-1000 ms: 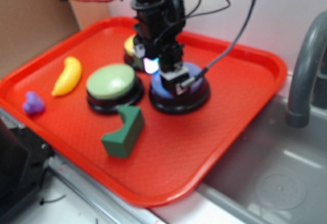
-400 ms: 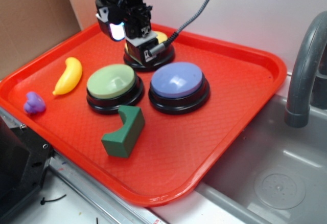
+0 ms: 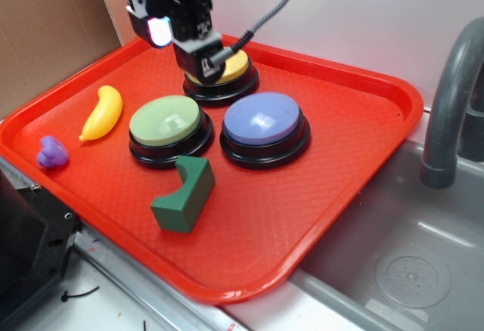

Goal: Push the purple button.

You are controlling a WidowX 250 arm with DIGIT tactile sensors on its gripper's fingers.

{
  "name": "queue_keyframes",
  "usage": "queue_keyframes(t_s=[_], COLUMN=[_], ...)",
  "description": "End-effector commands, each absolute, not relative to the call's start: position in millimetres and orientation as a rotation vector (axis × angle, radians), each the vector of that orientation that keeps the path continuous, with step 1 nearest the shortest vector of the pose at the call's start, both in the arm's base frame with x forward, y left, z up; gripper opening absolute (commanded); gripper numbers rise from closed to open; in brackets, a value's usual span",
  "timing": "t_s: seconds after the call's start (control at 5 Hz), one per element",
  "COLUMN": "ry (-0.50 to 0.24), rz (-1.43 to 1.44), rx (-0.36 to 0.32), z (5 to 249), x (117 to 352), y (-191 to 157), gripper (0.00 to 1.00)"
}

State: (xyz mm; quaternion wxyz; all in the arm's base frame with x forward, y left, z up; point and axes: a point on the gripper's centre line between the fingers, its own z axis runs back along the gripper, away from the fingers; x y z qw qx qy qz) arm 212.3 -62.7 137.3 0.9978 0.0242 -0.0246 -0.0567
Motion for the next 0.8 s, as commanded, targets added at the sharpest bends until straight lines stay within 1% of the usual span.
queue_keyframes(t_s=[0.0, 0.2, 0.4, 0.6], ry=[-0.105, -0.109, -0.101, -0.058], rz=[-0.091, -0.069, -0.057, -0.039], rx=[0.042, 0.059, 0.061, 0.083], z=[171, 180, 189, 194], x=[208, 203, 196, 193], y=[-66, -65, -64, -61], gripper=[1.0, 1.0, 1.0, 1.0])
